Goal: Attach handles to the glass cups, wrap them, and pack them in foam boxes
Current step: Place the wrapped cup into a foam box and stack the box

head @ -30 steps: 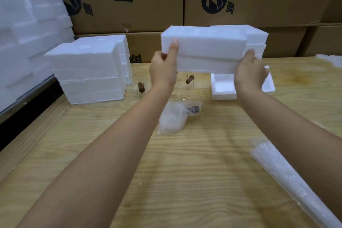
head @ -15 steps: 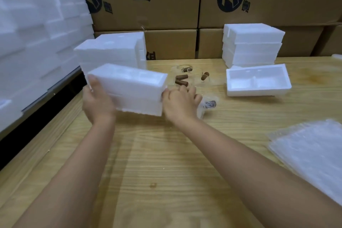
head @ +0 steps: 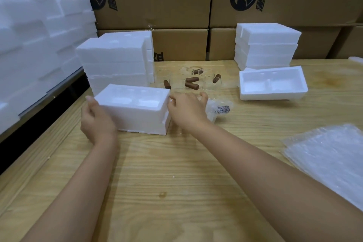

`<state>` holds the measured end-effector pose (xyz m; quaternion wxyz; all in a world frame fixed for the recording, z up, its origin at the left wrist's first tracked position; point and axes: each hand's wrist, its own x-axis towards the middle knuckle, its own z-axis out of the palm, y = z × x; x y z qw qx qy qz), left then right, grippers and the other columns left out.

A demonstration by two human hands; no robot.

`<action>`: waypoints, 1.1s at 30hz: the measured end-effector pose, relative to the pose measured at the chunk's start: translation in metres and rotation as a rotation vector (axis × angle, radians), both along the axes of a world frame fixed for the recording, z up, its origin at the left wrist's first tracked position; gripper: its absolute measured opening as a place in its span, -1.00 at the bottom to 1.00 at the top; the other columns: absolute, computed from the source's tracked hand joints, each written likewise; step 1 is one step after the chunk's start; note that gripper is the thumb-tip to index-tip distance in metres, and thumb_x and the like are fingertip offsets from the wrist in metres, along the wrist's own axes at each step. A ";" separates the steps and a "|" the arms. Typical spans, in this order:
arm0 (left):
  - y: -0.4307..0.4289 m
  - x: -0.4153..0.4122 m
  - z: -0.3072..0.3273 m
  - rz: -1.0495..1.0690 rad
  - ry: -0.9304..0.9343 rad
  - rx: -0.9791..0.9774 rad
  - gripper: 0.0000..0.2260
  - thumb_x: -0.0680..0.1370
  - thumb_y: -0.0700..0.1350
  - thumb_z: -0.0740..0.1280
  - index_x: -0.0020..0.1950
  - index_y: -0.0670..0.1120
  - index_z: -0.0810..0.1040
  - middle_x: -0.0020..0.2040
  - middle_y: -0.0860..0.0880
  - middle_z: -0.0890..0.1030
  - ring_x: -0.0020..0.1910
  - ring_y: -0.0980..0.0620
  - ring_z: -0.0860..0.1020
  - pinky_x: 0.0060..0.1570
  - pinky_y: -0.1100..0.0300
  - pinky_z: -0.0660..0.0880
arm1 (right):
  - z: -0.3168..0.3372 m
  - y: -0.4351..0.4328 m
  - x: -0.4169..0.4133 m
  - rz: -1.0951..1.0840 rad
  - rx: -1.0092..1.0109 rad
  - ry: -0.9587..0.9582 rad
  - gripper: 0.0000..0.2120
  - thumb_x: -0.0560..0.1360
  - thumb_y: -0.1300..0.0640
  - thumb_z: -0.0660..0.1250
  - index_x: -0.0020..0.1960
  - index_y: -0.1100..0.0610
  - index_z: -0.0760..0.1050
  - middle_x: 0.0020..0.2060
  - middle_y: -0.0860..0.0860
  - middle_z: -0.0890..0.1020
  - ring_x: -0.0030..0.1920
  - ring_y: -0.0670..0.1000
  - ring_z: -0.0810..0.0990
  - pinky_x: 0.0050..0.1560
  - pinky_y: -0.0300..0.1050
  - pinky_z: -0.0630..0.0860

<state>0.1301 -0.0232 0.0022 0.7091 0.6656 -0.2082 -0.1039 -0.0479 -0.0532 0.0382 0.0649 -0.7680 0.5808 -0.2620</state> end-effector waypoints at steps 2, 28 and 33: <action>0.002 -0.004 0.001 0.022 -0.047 -0.079 -0.54 0.64 0.17 0.04 0.04 -0.17 0.54 -0.15 0.07 0.51 -0.17 0.14 0.42 -0.33 0.45 0.29 | 0.002 0.000 0.001 0.031 0.008 -0.104 -0.69 0.58 0.13 0.01 -0.05 0.09 0.53 -0.24 0.00 0.58 -0.01 0.06 0.51 0.42 0.14 -0.09; 0.030 -0.097 0.007 -0.873 -0.641 0.075 -0.66 0.33 -0.11 0.31 -0.53 0.00 0.17 -0.59 0.09 0.20 -0.52 0.13 0.21 -0.46 0.35 0.15 | -0.029 0.034 -0.176 -0.154 0.195 -0.637 -0.59 0.46 0.14 0.31 -0.45 0.09 0.16 -0.50 -0.02 0.22 -0.40 0.01 0.21 -0.33 -0.10 0.11; 0.027 -0.094 0.008 -0.815 -0.812 0.300 -0.60 0.39 -0.19 0.36 -0.54 -0.04 0.21 -0.59 0.08 0.24 -0.51 0.10 0.26 -0.42 0.23 0.23 | -0.027 0.027 -0.173 -0.191 0.266 -0.480 -0.60 0.45 0.10 0.31 -0.44 0.10 0.18 -0.51 -0.03 0.22 -0.45 0.00 0.20 -0.37 -0.13 0.12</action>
